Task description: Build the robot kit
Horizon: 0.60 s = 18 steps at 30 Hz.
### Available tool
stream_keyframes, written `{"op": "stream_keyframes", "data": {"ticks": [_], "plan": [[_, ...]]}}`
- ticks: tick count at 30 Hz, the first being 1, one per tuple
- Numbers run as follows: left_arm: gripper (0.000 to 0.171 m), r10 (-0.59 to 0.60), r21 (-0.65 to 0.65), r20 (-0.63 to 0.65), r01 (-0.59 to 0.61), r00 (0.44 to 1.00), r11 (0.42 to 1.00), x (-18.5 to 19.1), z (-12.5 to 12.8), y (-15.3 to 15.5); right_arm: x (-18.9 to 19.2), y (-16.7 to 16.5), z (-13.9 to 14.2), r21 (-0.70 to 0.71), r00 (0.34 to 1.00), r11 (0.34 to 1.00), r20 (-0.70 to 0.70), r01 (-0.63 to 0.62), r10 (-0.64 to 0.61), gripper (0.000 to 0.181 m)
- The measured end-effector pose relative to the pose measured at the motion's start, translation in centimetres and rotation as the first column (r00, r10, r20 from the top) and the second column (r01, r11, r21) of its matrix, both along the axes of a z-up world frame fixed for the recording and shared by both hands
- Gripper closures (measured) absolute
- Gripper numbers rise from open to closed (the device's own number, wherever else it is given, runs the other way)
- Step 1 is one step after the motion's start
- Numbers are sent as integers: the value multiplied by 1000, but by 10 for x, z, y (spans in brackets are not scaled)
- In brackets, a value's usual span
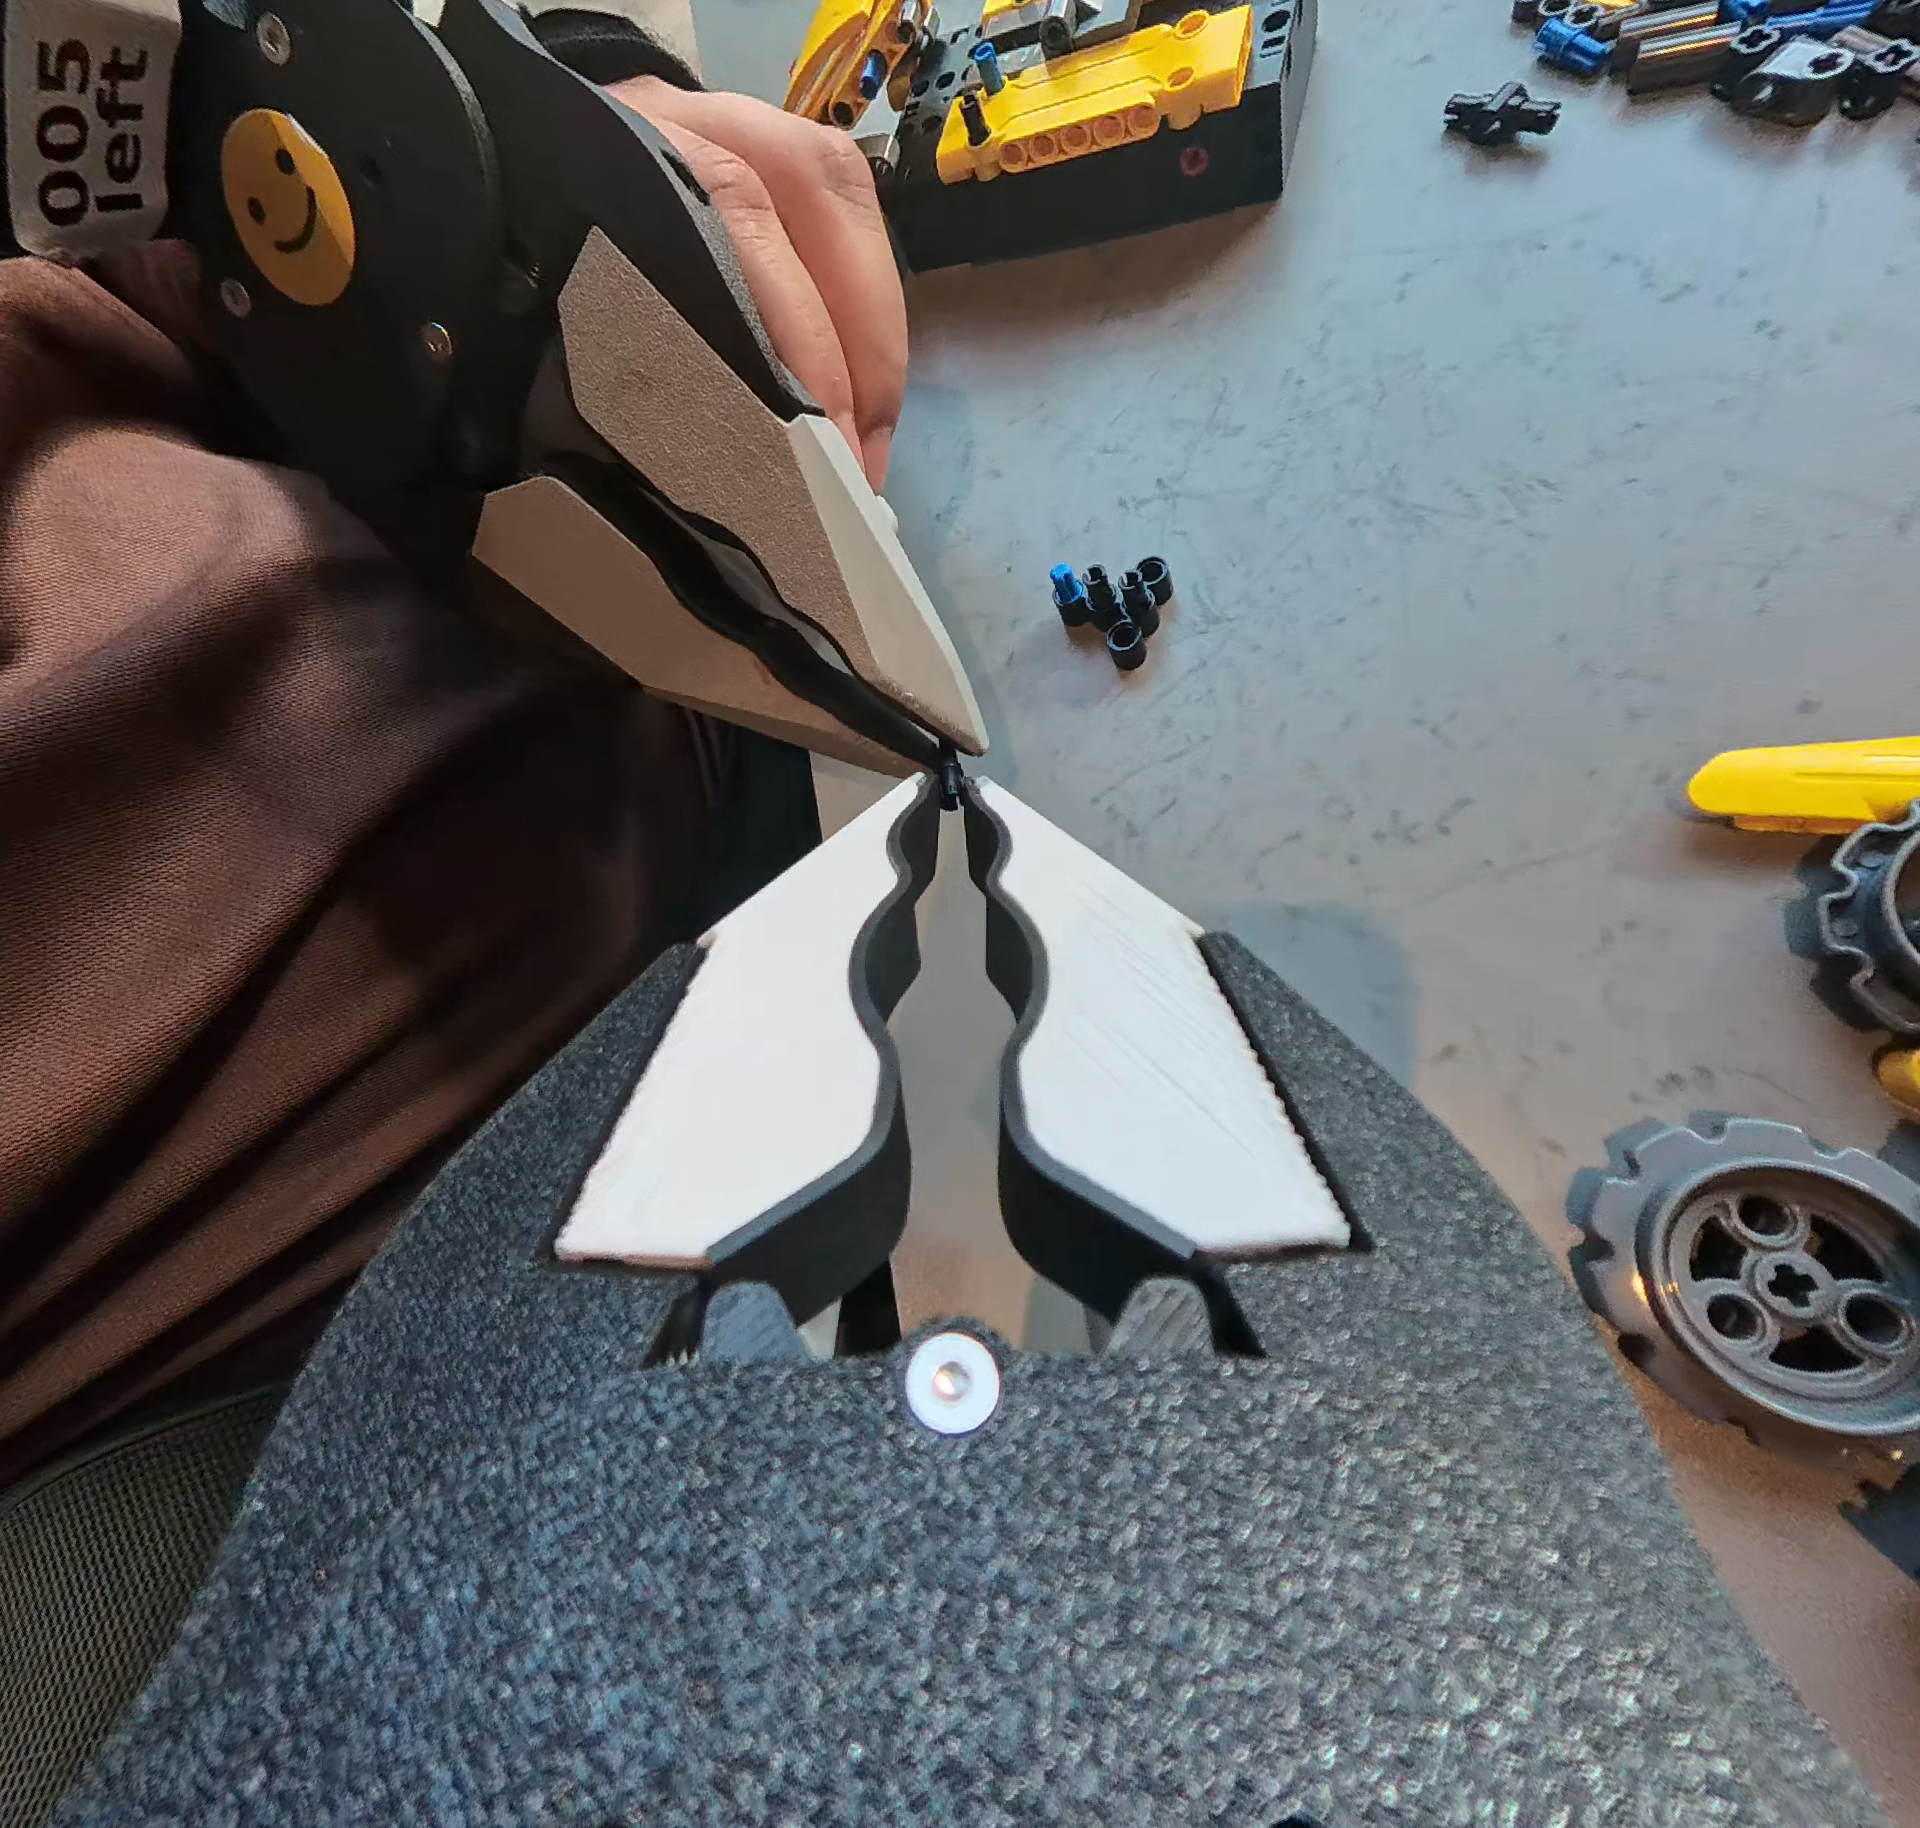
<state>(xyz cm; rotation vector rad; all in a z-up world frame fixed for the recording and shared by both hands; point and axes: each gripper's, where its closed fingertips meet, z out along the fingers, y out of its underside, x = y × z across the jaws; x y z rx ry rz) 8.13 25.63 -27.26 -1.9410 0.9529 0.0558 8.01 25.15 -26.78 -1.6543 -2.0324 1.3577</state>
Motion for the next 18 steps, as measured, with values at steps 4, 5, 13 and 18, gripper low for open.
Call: {"op": "stream_keyframes", "data": {"ticks": [4, 5, 13, 18], "plan": [[169, -3, -2, -7, 3, 1000, 1000, 0, -1, 0, 0, 0, -1, 10, 1000, 1000, -1, -1, 1, 180], [169, -2, -2, -10, 2, 1000, 1000, 0, -1, 0, 0, 0, -1, 13, 1000, 1000, -1, 0, 0, 180], [170, 30, -30, 4, -30, 1000, 999, -2, -2, 1, -1, 1, -1, 15, 1000, 1000, 1, 11, -11, 180], [171, 30, -36, -15, -30, 999, 999, -2, -5, 0, -2, 1, -3, 16, 1000, 1000, 6, 14, -14, 180]]}}
